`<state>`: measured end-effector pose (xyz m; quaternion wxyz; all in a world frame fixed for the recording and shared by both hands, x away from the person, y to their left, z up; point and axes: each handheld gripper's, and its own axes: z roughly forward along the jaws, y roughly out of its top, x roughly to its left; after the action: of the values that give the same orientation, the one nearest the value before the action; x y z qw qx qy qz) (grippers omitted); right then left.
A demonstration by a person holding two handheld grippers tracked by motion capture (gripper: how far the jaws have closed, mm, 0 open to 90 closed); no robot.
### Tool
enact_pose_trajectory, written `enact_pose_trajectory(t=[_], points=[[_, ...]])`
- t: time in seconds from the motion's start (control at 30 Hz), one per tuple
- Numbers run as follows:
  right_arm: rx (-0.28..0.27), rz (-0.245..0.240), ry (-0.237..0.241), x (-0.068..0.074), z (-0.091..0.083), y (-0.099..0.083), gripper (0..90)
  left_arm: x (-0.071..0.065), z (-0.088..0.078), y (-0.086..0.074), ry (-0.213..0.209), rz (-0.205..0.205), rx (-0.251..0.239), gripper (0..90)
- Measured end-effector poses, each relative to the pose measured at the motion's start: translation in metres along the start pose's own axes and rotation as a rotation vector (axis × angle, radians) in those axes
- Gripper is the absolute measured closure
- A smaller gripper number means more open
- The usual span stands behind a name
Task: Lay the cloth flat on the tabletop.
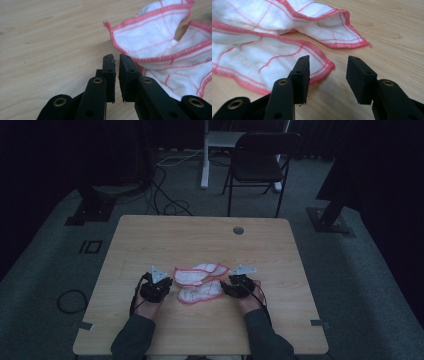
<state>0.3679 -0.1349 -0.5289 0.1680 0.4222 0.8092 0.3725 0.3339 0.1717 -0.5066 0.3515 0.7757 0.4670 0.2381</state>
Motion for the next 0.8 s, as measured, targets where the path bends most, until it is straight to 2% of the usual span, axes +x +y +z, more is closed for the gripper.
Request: enact_pose_trajectory(t=[0.1,0.23,0.33,0.53,0.6,0.8], points=[[0.013,0.004,-0.009,0.0,0.008,0.003,55.3,0.001,-0.002,0.005,0.002,0.002,-0.015,81.9],[0.035,-0.018,-0.022,0.003,0.014,0.006,56.1,0.001,-0.001,0.014,0.0,0.005,-0.031,78.5],[0.053,-0.027,-0.03,0.006,0.019,0.005,56.2,0.0,0.002,0.021,-0.002,0.007,-0.055,70.7],[0.054,-0.028,-0.037,0.008,0.02,0.004,59.6,-0.004,0.011,0.033,-0.024,0.022,-0.057,60.5],[0.054,-0.014,-0.023,0.01,0.02,0.004,66.8,-0.007,0.019,0.041,-0.046,0.037,-0.044,58.1],[0.054,-0.026,0.01,0.013,0.02,0.004,84.3,-0.021,0.034,0.055,-0.085,0.091,-0.017,52.9]])
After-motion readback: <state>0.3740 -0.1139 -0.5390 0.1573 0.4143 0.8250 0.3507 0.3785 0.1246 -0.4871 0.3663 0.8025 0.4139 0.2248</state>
